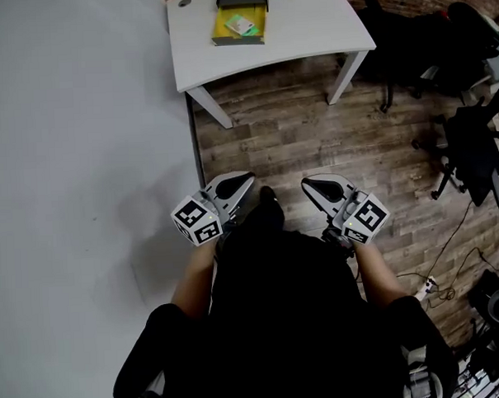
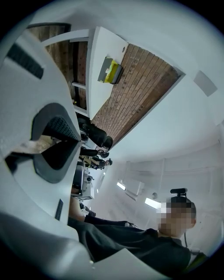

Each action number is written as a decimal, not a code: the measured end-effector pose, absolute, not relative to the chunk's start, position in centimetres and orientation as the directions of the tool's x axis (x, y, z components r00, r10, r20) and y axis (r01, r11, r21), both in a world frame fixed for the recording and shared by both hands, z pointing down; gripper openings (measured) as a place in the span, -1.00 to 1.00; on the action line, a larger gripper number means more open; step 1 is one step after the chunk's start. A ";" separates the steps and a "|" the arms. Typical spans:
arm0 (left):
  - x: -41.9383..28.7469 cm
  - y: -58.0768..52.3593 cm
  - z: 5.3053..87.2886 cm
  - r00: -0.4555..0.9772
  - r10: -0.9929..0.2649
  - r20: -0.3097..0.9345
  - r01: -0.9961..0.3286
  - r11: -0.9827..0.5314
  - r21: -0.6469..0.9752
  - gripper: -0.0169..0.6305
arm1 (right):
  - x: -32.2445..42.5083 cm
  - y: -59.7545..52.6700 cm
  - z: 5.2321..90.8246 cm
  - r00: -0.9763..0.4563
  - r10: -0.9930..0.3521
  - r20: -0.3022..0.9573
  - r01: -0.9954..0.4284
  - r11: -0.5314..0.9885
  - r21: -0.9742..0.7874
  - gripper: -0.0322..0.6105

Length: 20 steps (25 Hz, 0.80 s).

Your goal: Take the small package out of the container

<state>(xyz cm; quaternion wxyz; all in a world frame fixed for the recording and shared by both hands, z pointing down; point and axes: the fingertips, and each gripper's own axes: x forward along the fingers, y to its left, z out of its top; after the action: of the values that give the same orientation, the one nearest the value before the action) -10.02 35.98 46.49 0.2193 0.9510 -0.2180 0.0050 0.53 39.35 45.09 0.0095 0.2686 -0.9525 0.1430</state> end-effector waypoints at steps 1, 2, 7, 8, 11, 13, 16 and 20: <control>-10.3 34.5 46.4 0.905 -0.412 0.103 -0.416 -0.809 0.416 -0.90 | 0.4 37.9 45.0 -0.851 -0.516 0.099 -0.522 0.809 -0.269 -0.88; -10.6 33.1 46.3 0.906 -0.410 0.103 -0.413 -0.810 0.416 -0.90 | 0.2 36.5 44.9 -0.847 -0.522 0.102 -0.529 0.805 -0.269 -0.88; -11.1 27.4 45.4 0.920 -0.376 0.112 -0.389 -0.836 0.386 -0.90 | -0.8 30.4 43.8 -0.837 -0.537 0.108 -0.546 0.801 -0.246 -0.88; -11.3 26.3 45.3 0.921 -0.373 0.111 -0.386 -0.841 0.380 -0.90 | -1.1 29.3 43.8 -0.834 -0.540 0.109 -0.549 0.799 -0.243 -0.88; -12.0 23.5 45.3 0.919 -0.378 0.109 -0.390 -0.843 0.371 -0.90 | -2.3 26.6 43.7 -0.839 -0.532 0.112 -0.543 0.806 -0.235 -0.88; -12.4 22.3 45.7 0.915 -0.390 0.105 -0.399 -0.836 0.376 -0.90 | -2.9 25.6 43.8 -0.851 -0.512 0.118 -0.525 0.820 -0.229 -0.88; -11.9 20.4 46.1 0.910 -0.401 0.103 -0.408 -0.829 0.383 -0.90 | -2.3 23.2 44.0 -0.856 -0.501 0.126 -0.517 0.826 -0.224 -0.88; -10.7 17.6 46.8 0.900 -0.415 0.131 -0.433 -0.827 0.358 -0.90 | -0.7 19.5 44.4 -0.860 -0.496 0.119 -0.510 0.830 -0.226 -0.88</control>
<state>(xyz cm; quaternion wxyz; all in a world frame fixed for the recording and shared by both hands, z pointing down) -10.70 17.59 46.79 0.1928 0.9555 -0.2220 0.0239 -0.71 19.53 44.39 0.0274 0.2632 -0.9561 0.1259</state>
